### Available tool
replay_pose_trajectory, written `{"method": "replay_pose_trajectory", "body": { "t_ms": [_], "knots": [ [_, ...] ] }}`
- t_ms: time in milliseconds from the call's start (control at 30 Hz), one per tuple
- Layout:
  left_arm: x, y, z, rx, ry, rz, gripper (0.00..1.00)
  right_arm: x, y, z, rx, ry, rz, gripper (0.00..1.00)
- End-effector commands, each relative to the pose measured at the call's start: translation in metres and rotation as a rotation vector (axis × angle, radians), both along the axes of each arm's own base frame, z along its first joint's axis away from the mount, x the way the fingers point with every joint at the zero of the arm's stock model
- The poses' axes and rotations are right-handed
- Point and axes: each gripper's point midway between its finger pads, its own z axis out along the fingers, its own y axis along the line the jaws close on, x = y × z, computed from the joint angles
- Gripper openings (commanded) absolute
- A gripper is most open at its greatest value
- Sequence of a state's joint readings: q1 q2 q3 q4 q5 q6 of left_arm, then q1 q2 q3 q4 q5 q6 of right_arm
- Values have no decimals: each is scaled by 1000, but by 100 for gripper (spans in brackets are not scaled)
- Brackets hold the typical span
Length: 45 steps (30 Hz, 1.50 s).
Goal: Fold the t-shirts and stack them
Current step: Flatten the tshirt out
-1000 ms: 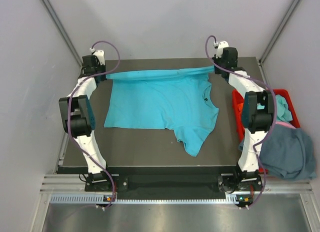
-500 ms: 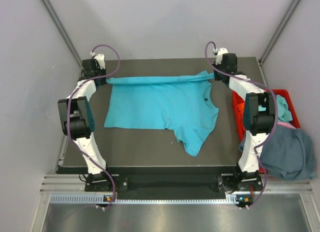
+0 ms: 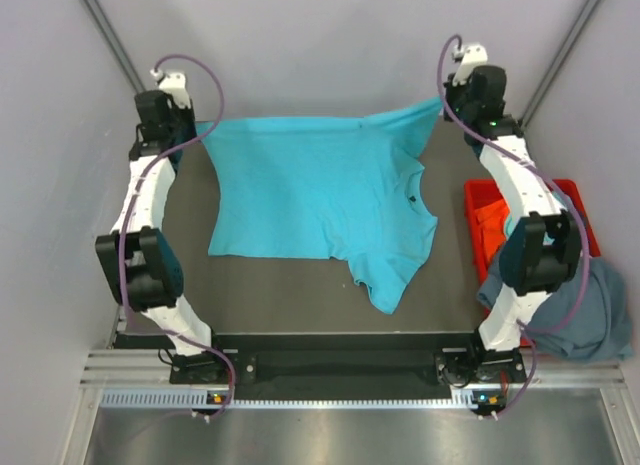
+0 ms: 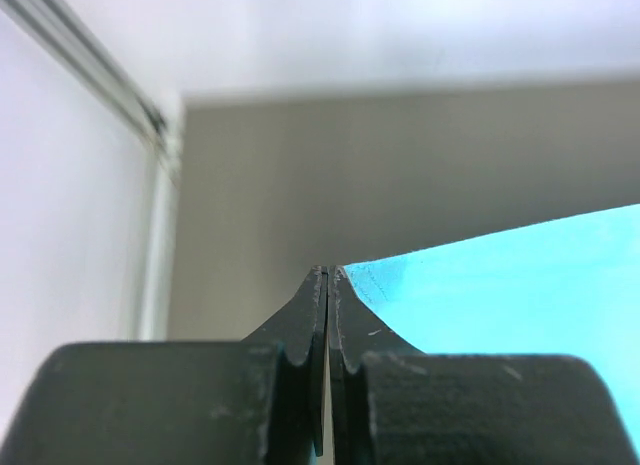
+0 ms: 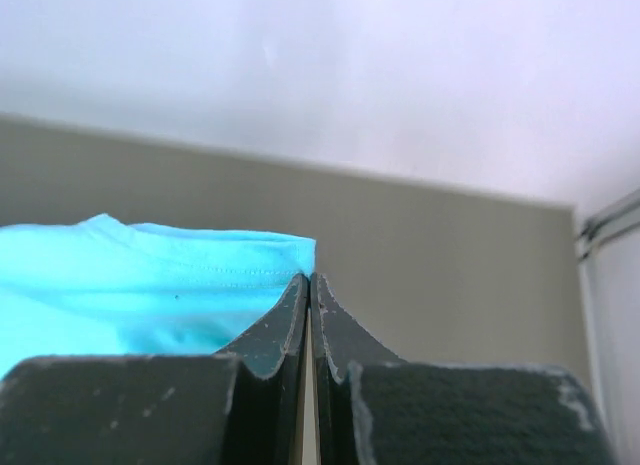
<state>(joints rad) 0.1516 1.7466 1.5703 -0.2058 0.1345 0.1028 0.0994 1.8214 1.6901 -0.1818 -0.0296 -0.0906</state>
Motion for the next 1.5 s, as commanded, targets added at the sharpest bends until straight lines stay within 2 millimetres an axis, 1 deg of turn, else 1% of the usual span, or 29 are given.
{"method": "replay_pose_trajectory", "body": {
  "t_ms": [0, 33, 67, 100, 133, 167, 233, 267, 300, 333, 367, 433, 467, 533, 600, 700, 800, 900, 1000, 1067, 1100, 1167, 1200, 1267, 1300, 1333, 1400, 1433, 1467],
  "knots": [
    [-39, -2, 120, 20, -235, 2, 0, -47, -12, 140, 65, -248, -19, 0],
    [-49, -5, 133, 26, -260, -2, 0, -58, -12, 152, 69, -266, -15, 0],
    [-70, -8, 158, 39, -308, -5, 0, -79, -13, 179, 74, -316, -11, 0],
    [-81, -9, 168, 53, -323, -6, 0, -91, -13, 187, 75, -323, -8, 0],
    [-91, -11, 179, 64, -343, -8, 0, -115, -14, 212, 76, -375, -3, 0],
    [-112, -14, 202, 79, -394, -8, 0, -129, -16, 222, 76, -393, -4, 0],
    [-135, -15, 218, 109, -419, -5, 0, -154, -18, 237, 68, -425, 2, 0],
    [-154, -17, 235, 125, -460, 2, 0, -182, -21, 258, 67, -481, 2, 0],
    [-165, -18, 241, 138, -471, 6, 0, -195, -23, 261, 55, -491, 0, 0],
    [-175, -18, 247, 146, -484, 10, 0, -224, -26, 280, 52, -549, -1, 0],
    [-196, -21, 262, 158, -529, 13, 0, -237, -27, 286, 43, -572, -2, 0],
    [-216, -23, 273, 168, -559, 18, 0, -261, -32, 294, 17, -597, -8, 0],
    [-234, -27, 285, 173, -598, 18, 0, -283, -34, 304, 2, -639, -10, 0],
    [-259, -31, 303, 177, -645, 22, 0, -308, -38, 313, -8, -677, -18, 0],
    [-278, -33, 321, 181, -691, 30, 0, -324, -40, 323, -8, -702, -23, 0],
    [-300, -32, 339, 190, -737, 56, 0, -345, -41, 343, 2, -756, -19, 0],
    [-309, -32, 345, 199, -756, 67, 0, -360, -43, 363, 15, -804, -24, 0],
    [-305, -29, 339, 213, -739, 75, 0, -358, -42, 370, 17, -813, -22, 0],
    [-285, -23, 322, 230, -696, 82, 0, -334, -41, 366, 15, -787, -23, 0],
    [-268, -20, 308, 234, -661, 79, 0, -304, -40, 350, 0, -736, -26, 0],
    [-254, -17, 293, 244, -628, 78, 0, -294, -40, 348, -6, -735, -29, 0],
    [-230, -12, 269, 244, -566, 76, 0, -253, -39, 317, -29, -655, -32, 0],
    [-216, -8, 248, 250, -516, 75, 0, -240, -39, 311, -35, -653, -35, 0],
    [-190, -3, 225, 257, -469, 71, 0, -200, -37, 278, -50, -579, -30, 0],
    [-178, -1, 206, 261, -426, 66, 0, -186, -36, 266, -55, -552, -29, 0],
    [-161, 1, 188, 256, -381, 50, 0, -160, -34, 243, -60, -498, -22, 0],
    [-141, 0, 159, 242, -315, 24, 0, -127, -30, 209, -67, -443, -12, 0],
    [-124, 2, 136, 233, -264, 16, 0, -99, -29, 176, -75, -375, -10, 0],
    [-113, 4, 118, 233, -240, 11, 0, -84, -29, 158, -79, -352, -13, 0]
  ]
}}
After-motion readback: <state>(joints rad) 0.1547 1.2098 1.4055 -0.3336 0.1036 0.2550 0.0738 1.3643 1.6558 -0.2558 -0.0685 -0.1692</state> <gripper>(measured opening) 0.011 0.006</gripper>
